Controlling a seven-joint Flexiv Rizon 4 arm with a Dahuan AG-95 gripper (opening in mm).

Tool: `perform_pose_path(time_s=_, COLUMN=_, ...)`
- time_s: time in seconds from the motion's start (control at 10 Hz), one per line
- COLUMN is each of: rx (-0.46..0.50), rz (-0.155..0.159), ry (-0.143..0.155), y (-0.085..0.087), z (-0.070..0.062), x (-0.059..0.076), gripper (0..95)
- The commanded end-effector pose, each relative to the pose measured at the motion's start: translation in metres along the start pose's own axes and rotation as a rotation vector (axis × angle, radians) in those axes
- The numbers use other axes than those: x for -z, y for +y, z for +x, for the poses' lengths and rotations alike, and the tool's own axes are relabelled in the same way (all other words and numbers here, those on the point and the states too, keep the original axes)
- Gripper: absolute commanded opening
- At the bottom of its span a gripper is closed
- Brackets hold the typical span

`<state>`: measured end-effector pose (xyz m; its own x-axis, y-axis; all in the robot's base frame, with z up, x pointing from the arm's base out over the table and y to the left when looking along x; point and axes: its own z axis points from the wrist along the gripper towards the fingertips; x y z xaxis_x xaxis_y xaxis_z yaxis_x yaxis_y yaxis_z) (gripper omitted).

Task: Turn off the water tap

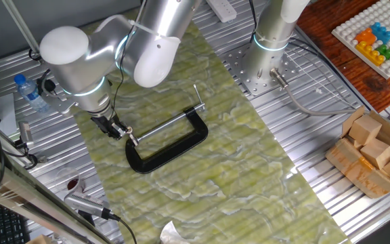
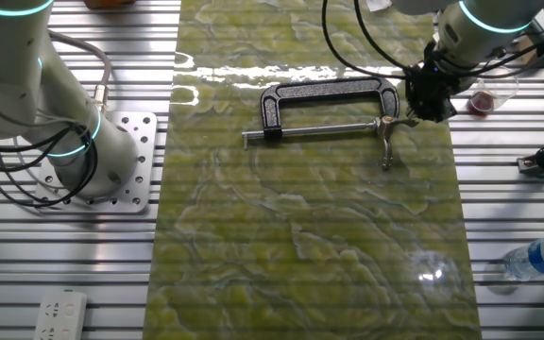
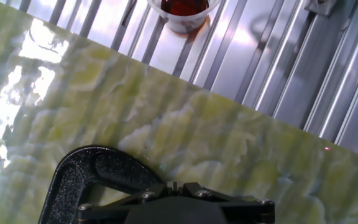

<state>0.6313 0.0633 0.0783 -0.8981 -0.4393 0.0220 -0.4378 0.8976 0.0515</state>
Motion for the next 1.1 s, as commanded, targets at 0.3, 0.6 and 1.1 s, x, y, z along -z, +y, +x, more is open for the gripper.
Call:
perform_pose_path(time_s=0.3, rx=0.03, rz=-0.002, ry=0.003, y=-0.006, z=0.002, x=0.0, gripper=0.0)
perform_pose_path(time_s=0.6, rx=0.071, rz=-0.001, ry=0.002, y=-0.011, z=0.004, x=0.0, gripper=0.0)
perform_pose_path(time_s=1.1, rx=0.111, rz=-0.001, ry=0.006, y=-0.019, z=0.012, x=-0.004, gripper=0.0)
